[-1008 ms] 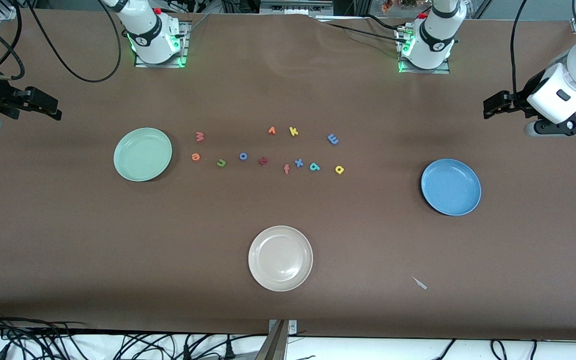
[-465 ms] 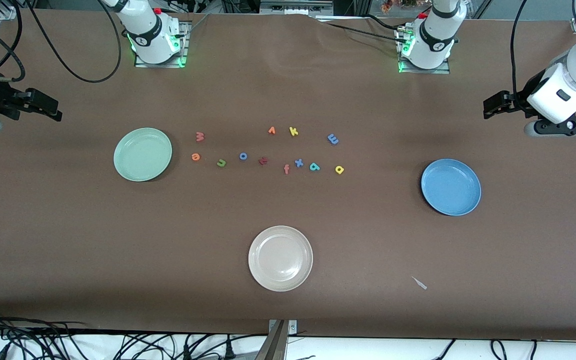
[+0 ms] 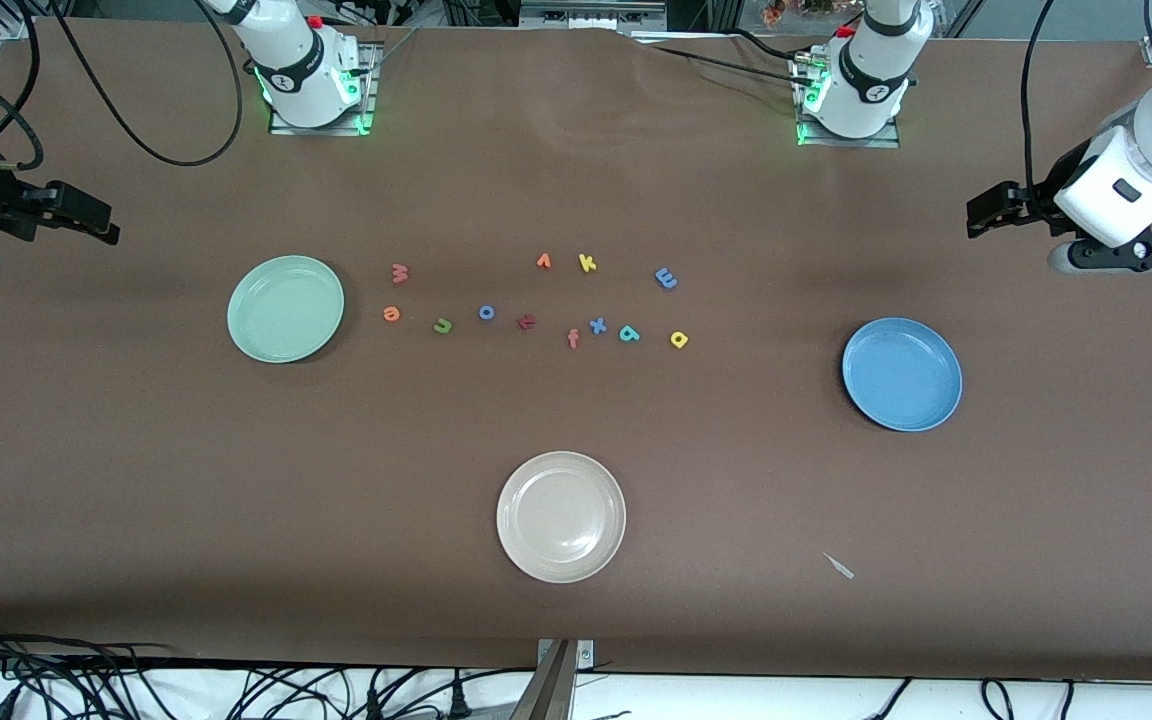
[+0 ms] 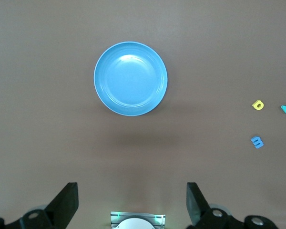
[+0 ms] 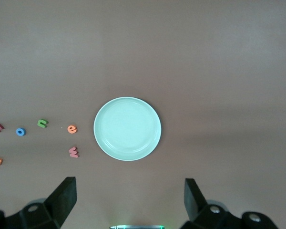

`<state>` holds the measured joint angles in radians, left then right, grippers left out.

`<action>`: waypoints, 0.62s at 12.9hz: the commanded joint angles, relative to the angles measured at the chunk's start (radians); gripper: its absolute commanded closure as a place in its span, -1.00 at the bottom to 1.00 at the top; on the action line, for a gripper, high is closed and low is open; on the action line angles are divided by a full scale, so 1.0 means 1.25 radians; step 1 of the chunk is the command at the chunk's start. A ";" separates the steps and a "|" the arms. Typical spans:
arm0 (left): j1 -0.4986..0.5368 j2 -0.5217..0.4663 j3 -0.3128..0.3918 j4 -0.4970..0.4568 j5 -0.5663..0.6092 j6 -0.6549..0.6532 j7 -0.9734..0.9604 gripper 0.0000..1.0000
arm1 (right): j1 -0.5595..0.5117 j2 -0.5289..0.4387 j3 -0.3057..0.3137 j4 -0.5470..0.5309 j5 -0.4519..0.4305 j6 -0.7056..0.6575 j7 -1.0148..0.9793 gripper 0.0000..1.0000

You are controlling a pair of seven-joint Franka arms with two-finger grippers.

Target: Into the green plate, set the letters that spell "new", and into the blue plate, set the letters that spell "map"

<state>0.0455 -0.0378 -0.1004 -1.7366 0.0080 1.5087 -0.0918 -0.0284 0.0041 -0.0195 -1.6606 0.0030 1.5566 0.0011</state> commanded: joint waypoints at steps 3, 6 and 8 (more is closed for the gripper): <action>0.003 -0.013 0.001 -0.016 -0.015 0.012 0.017 -1.00 | -0.005 0.032 0.003 0.015 0.003 -0.021 -0.005 -1.00; 0.003 -0.014 0.001 -0.016 -0.015 0.010 0.017 -1.00 | -0.004 0.062 0.003 0.015 0.000 -0.022 0.000 -1.00; 0.003 -0.014 0.001 -0.016 -0.015 0.010 0.017 -1.00 | -0.002 0.074 0.003 0.008 0.003 -0.021 0.011 -1.00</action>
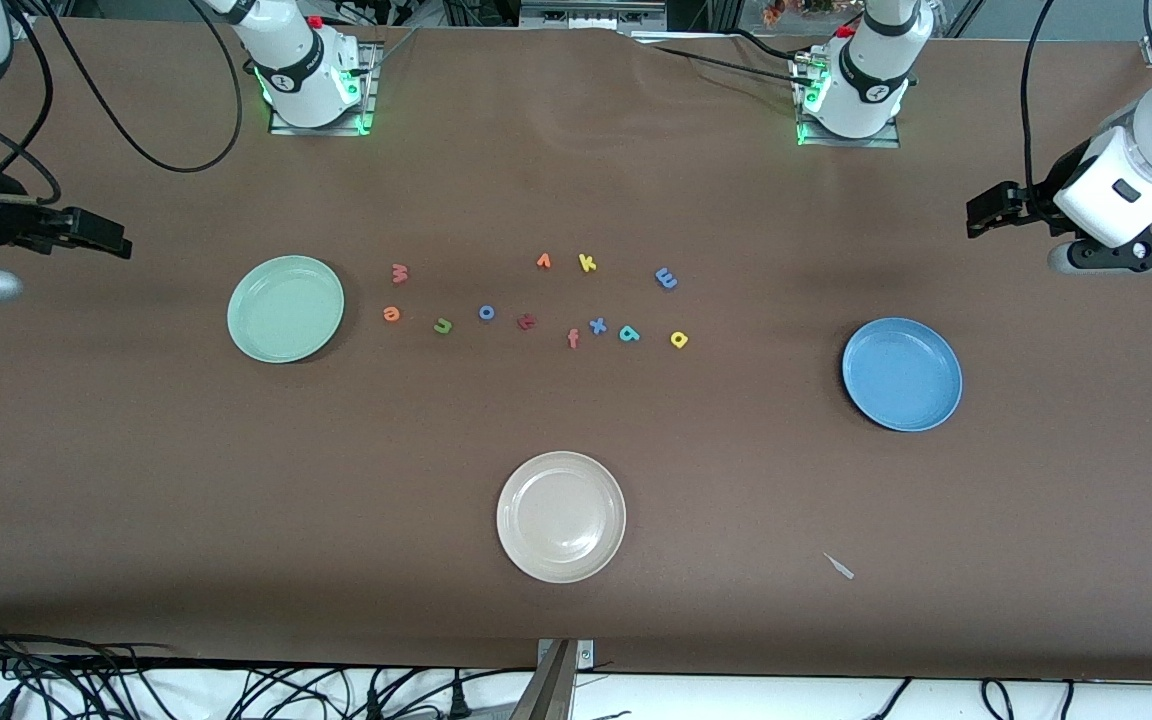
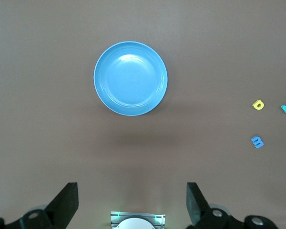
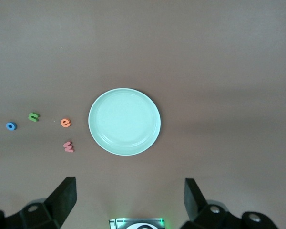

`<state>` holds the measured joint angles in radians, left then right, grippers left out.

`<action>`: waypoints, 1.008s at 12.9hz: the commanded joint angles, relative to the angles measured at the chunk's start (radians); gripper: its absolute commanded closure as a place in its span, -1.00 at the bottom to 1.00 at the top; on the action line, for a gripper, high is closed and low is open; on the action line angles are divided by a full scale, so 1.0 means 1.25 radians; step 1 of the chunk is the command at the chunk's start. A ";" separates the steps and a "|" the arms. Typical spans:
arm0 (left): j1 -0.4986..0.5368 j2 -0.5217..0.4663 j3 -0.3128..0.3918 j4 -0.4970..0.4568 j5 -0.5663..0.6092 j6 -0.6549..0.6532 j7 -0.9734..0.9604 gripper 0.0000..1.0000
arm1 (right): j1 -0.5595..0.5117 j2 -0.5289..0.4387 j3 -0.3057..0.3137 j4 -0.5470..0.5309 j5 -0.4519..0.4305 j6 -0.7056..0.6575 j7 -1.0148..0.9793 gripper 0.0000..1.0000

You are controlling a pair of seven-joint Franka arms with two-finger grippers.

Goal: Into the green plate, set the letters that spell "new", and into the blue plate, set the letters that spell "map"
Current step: 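Move the right gripper to the pink v while the left gripper reaches the blue m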

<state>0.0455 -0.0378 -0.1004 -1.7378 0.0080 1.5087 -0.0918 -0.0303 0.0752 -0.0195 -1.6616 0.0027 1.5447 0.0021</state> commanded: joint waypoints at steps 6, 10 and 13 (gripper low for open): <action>-0.002 -0.003 -0.136 -0.082 -0.016 0.097 -0.211 -1.00 | 0.014 0.033 0.049 -0.147 0.002 0.156 0.236 -0.94; -0.002 0.020 -0.296 -0.159 -0.025 0.206 -0.497 -1.00 | 0.013 0.015 0.154 -0.288 -0.001 0.239 0.396 -0.76; -0.003 0.022 -0.391 -0.256 -0.043 0.330 -0.661 -1.00 | 0.013 -0.054 0.226 -0.459 -0.002 0.374 0.392 -0.76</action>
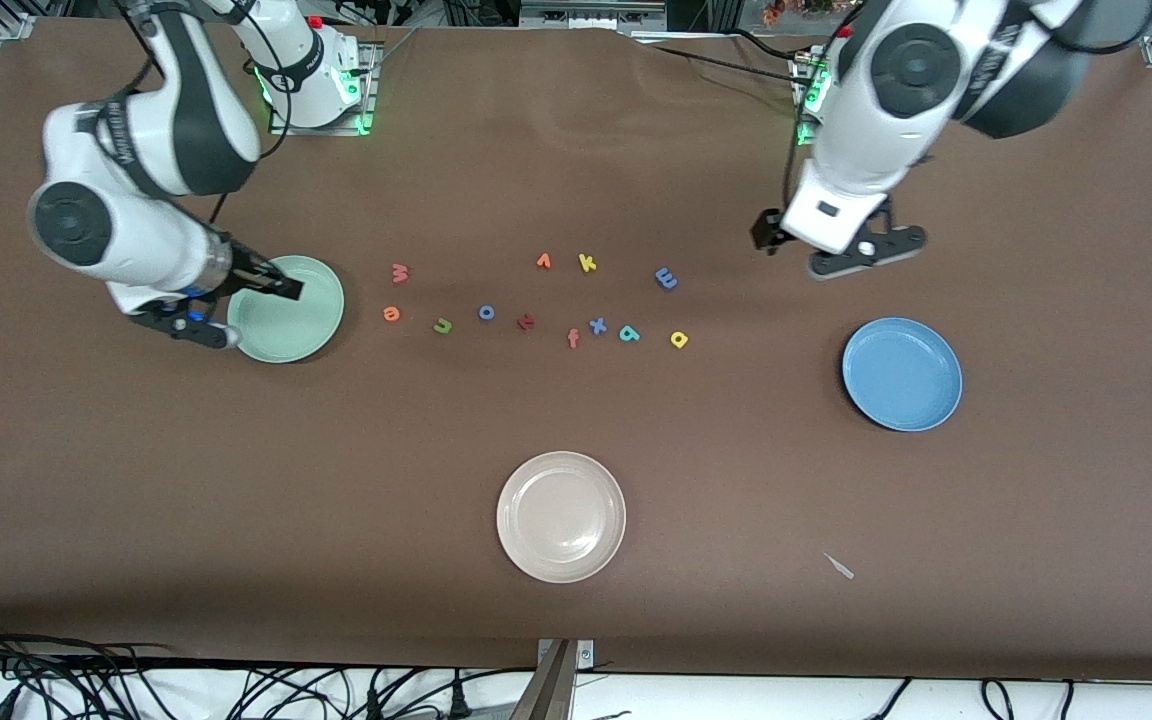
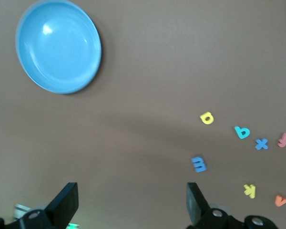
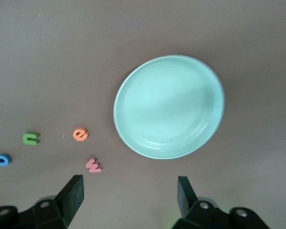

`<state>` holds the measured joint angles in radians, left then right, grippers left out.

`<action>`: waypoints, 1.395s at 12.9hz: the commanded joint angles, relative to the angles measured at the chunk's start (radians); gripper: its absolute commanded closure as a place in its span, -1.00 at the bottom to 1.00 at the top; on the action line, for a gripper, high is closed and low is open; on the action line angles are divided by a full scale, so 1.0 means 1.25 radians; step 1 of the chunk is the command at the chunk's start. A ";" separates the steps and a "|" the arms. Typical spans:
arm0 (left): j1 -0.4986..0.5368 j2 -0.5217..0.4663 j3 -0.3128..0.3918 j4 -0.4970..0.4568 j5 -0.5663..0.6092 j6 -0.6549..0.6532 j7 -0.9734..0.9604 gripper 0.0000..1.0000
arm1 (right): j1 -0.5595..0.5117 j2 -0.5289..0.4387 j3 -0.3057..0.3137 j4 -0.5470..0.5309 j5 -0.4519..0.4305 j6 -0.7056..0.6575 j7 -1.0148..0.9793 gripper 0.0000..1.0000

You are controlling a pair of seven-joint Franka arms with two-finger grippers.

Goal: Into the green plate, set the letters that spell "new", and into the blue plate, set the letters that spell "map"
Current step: 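Move the right gripper to the pink v while the left gripper reaches the blue m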

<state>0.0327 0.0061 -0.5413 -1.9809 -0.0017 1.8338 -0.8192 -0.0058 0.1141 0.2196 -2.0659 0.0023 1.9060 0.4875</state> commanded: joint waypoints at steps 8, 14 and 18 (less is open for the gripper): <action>-0.011 0.067 -0.210 -0.293 -0.037 0.501 -0.428 -1.00 | -0.006 -0.075 0.139 -0.309 -0.001 0.295 -0.131 -0.69; -0.016 0.234 -0.201 -0.293 0.224 0.597 -0.577 -1.00 | -0.006 0.012 0.160 -0.405 0.001 0.544 -0.120 -0.62; -0.009 0.337 -0.183 -0.260 0.440 0.604 -0.756 -1.00 | -0.006 0.069 0.165 -0.407 0.004 0.624 -0.110 -0.61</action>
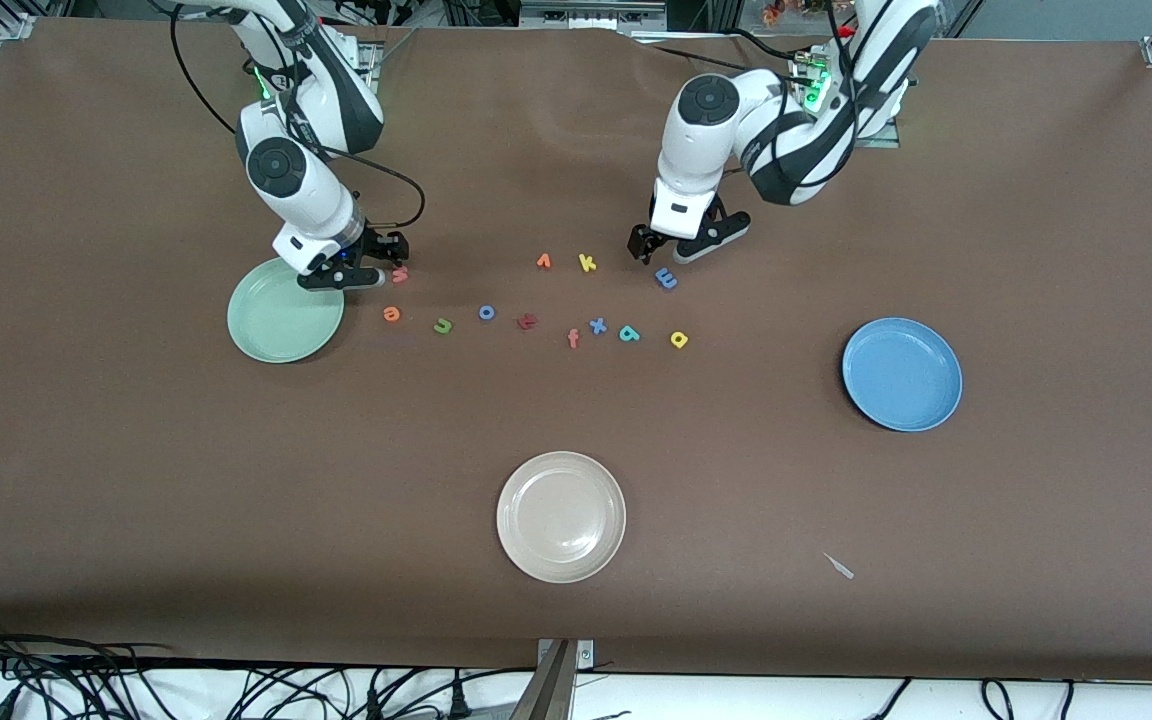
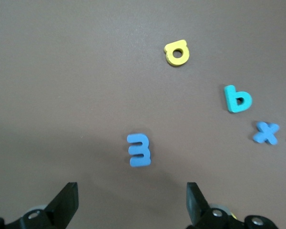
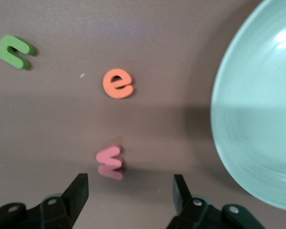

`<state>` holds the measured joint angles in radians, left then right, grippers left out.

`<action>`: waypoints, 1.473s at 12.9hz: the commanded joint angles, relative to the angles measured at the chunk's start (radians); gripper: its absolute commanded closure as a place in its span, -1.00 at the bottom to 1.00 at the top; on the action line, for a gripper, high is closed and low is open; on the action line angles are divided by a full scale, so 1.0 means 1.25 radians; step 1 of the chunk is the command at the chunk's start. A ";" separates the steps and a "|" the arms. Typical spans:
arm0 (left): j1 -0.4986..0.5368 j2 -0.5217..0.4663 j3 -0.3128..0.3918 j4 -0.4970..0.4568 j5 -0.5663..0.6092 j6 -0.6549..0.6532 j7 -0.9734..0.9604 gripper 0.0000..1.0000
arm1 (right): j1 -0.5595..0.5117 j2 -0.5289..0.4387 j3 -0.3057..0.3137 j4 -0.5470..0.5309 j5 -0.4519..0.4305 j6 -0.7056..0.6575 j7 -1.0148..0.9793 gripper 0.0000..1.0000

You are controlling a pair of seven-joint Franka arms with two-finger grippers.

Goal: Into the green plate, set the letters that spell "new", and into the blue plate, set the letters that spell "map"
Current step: 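Grasp the pink v with the right gripper while the left gripper grasps the blue m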

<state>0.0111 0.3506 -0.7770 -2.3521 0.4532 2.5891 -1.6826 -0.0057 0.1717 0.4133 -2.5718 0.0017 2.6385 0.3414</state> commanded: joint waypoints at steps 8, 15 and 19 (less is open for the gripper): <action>-0.005 0.139 0.028 0.069 0.098 0.000 -0.097 -1.00 | -0.005 0.079 0.011 -0.002 0.004 0.086 0.009 -0.37; -0.008 0.176 0.042 0.086 0.100 0.000 -0.106 -0.49 | 0.002 0.060 0.011 0.006 0.004 0.035 0.007 0.91; -0.009 0.180 0.046 0.089 0.111 -0.001 -0.107 -0.13 | 0.001 -0.066 -0.003 0.067 0.006 -0.193 0.005 0.95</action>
<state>0.0122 0.5581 -0.7277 -2.2627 0.5479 2.5917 -1.7831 -0.0060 0.1926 0.4174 -2.5224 0.0018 2.5501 0.3453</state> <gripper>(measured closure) 0.392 0.727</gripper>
